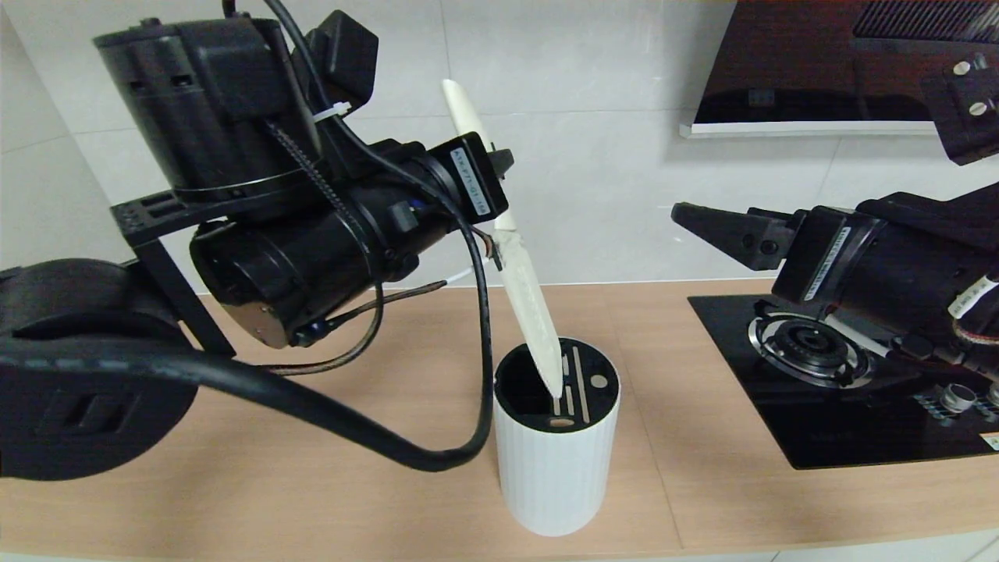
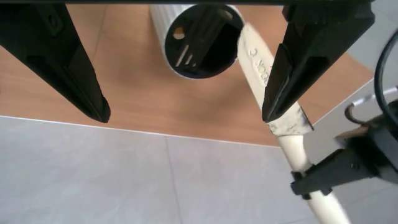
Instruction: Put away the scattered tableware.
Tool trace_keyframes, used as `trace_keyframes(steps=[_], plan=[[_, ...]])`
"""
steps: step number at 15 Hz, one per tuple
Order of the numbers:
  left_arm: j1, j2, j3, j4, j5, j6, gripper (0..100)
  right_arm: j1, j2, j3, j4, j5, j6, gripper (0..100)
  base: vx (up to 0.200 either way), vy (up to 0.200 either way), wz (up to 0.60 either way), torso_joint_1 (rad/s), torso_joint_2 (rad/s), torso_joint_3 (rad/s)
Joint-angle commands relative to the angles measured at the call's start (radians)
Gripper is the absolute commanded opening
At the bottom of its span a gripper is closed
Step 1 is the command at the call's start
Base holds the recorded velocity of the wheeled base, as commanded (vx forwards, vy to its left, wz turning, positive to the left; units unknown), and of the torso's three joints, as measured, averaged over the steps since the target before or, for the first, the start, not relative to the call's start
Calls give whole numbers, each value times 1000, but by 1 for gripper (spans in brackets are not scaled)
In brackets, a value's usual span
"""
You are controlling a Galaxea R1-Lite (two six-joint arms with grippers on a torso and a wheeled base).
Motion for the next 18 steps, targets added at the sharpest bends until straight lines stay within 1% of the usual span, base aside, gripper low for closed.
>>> trace_keyframes(steps=[1,2,3,4,5,6,8,9,11,16,18], plan=[[-46,28,-20,-19,98,72,0,-9,11,-1,-3,-1,0,100,0,0,0,0,0,0],[-51,34,-21,-36,163,107,0,-13,21,1,-3,-1,0,100,0,0,0,0,0,0],[-59,45,-21,-68,245,169,0,-13,31,2,-3,-3,-2,100,0,0,0,0,0,0],[-63,54,-21,-86,281,190,0,-13,31,2,-3,-3,-2,100,0,0,0,0,0,0],[-74,77,-14,-120,367,245,0,-13,33,4,-3,-3,-2,100,0,0,0,0,0,0],[-76,88,-9,-131,380,258,0,-13,33,5,-2,-3,-2,100,0,0,0,0,0,0],[-80,108,-8,-137,386,258,0,-13,33,8,-3,-3,-3,100,0,0,0,0,0,0],[-95,123,-11,-137,409,259,0,-13,31,8,-3,-4,-3,100,0,0,0,0,0,0],[-109,145,-15,-137,446,259,0,-13,31,11,-3,-4,-3,100,0,0,0,0,0,0],[-114,191,-32,-139,451,256,0,-13,33,22,-5,-4,-3,100,0,0,0,0,0,0],[-122,212,-29,-162,449,242,0,-13,31,27,-5,-4,-3,100,0,0,0,0,0,0]])
